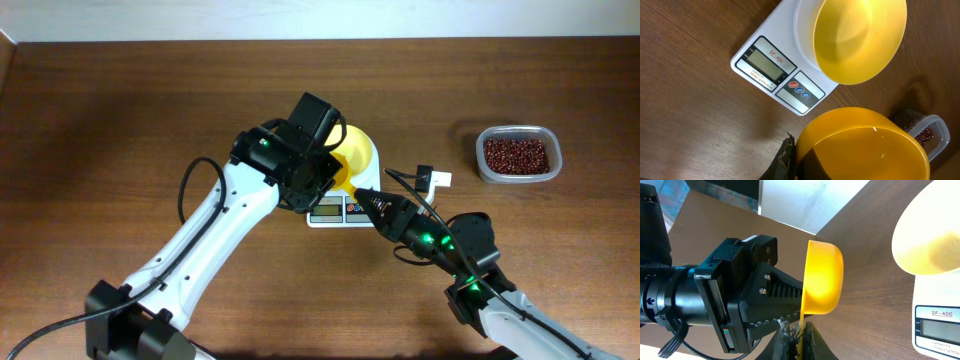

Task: Scoop item into bowl and weigh 50g on scale
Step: 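Close the right gripper on the scoop handle, open the left gripper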

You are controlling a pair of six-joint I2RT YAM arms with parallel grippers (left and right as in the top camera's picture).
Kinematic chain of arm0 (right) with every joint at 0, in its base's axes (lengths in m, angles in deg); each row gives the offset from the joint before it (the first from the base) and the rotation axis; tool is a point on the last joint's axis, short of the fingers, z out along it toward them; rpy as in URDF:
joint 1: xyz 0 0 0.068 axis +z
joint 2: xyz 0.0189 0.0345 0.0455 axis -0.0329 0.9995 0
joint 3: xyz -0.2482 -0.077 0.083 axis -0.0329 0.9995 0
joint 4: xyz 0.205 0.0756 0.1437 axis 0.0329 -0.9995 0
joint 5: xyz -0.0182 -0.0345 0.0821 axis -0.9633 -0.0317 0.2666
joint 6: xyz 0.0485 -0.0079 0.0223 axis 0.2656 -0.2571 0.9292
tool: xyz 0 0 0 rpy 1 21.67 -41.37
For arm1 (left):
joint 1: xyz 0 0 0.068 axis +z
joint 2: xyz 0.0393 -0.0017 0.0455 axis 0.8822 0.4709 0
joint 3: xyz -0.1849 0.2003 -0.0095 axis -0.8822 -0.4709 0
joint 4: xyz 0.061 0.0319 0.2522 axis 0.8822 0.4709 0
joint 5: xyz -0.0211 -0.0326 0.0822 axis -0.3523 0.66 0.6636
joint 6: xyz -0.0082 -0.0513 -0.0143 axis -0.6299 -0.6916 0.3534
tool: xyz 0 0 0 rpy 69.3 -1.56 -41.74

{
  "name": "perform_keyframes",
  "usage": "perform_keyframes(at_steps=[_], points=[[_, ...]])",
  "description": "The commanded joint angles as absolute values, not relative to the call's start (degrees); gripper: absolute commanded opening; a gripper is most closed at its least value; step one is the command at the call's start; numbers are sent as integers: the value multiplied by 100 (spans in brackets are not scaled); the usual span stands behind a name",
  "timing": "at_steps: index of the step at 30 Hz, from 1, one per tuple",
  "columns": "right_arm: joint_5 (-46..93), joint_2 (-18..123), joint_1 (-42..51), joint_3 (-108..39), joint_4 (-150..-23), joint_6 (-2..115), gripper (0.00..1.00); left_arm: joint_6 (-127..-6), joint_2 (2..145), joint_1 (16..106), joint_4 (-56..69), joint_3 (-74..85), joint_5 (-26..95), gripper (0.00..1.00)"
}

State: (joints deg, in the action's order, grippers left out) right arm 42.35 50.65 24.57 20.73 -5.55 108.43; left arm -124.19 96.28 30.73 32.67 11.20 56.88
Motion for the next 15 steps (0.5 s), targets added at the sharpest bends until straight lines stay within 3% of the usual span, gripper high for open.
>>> perform_keyframes(at_steps=[1,15], points=[[4517,5059,2516,1931,-472,10832,12,-12347,9625,3051,3237,1105,5819,0],[4628,5059,2516,1931,-470,10937,11,-12345,9625,3049,3237,1105,5819,0]])
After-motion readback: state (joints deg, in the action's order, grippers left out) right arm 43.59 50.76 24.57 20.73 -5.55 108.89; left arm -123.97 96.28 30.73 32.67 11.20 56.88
